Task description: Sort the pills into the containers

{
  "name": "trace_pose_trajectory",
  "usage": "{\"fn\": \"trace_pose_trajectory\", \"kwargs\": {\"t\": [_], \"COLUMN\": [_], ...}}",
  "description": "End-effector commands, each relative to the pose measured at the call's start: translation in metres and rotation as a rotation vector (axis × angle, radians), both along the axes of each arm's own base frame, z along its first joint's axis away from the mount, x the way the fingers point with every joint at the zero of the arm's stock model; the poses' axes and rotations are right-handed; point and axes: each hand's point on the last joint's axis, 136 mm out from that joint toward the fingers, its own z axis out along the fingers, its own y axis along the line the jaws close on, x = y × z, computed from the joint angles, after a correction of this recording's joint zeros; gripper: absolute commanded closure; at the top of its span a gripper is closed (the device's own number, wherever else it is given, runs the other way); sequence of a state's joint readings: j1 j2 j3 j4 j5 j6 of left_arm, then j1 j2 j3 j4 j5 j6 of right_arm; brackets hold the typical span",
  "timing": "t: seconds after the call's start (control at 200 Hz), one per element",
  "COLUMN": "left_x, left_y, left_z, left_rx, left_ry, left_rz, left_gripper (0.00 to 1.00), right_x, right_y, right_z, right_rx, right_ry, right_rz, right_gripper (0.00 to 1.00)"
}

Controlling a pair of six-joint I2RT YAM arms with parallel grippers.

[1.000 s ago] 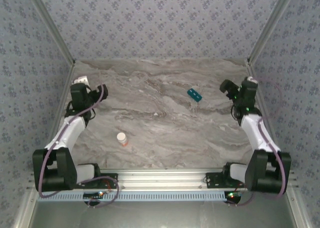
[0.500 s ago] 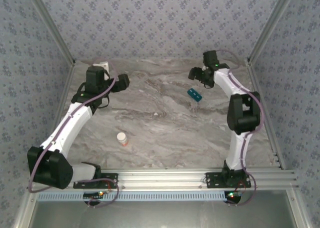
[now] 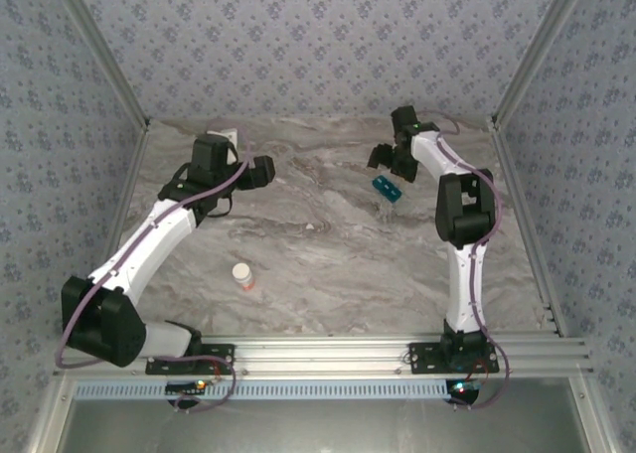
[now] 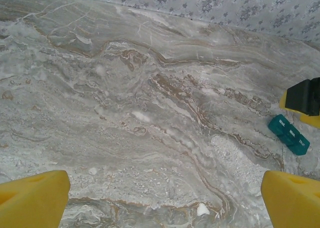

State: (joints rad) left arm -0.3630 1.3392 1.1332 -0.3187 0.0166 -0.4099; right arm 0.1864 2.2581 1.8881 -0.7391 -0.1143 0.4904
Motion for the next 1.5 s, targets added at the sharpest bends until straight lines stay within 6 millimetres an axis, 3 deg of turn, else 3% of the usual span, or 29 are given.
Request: {"fn": "trace_pose_trajectory", "kwargs": {"t": [0.0, 0.395, 0.665, 0.924, 1.094, 1.494], "left_x": [0.003, 0.004, 0.004, 0.003, 0.003, -0.001], "left_y": [-0.004, -0.004, -0.006, -0.006, -0.007, -0.006], "left_z": [0.013, 0.010, 0.006, 0.002, -0.001, -0.005], "left_rx": [-0.009, -0.001, -0.007, -0.006, -0.009, 0.001], "left_ry": [-0.023, -0.018, -0.007, -0.004, 0.000, 0.006], "left_rz": [-0.004, -0.001, 0.001, 0.002, 0.000, -0.006], "left_gripper": [0.02, 0.02, 0.02, 0.02, 0.02, 0.02], "right_x": [-0.015, -0.051, -0.061, -0.057, -0.062, -0.074], "right_y": [0.015, 0.054, 0.018, 0.031, 0.045, 0.047], "right_z": [-0.007, 0.014, 0.005, -0.015, -0.028, -0.038], "right_rx": [0.041, 0.131, -0.190, -0.202, -0.195, -0.205], "right_ry": [0.043, 0.016, -0.013, 0.011, 0.045, 0.067], "right_rz": [0.019, 0.116, 0.043, 0.040, 0.052, 0.044], "right_gripper": [0.14, 0.16, 0.14, 0.16, 0.25, 0.38]}}
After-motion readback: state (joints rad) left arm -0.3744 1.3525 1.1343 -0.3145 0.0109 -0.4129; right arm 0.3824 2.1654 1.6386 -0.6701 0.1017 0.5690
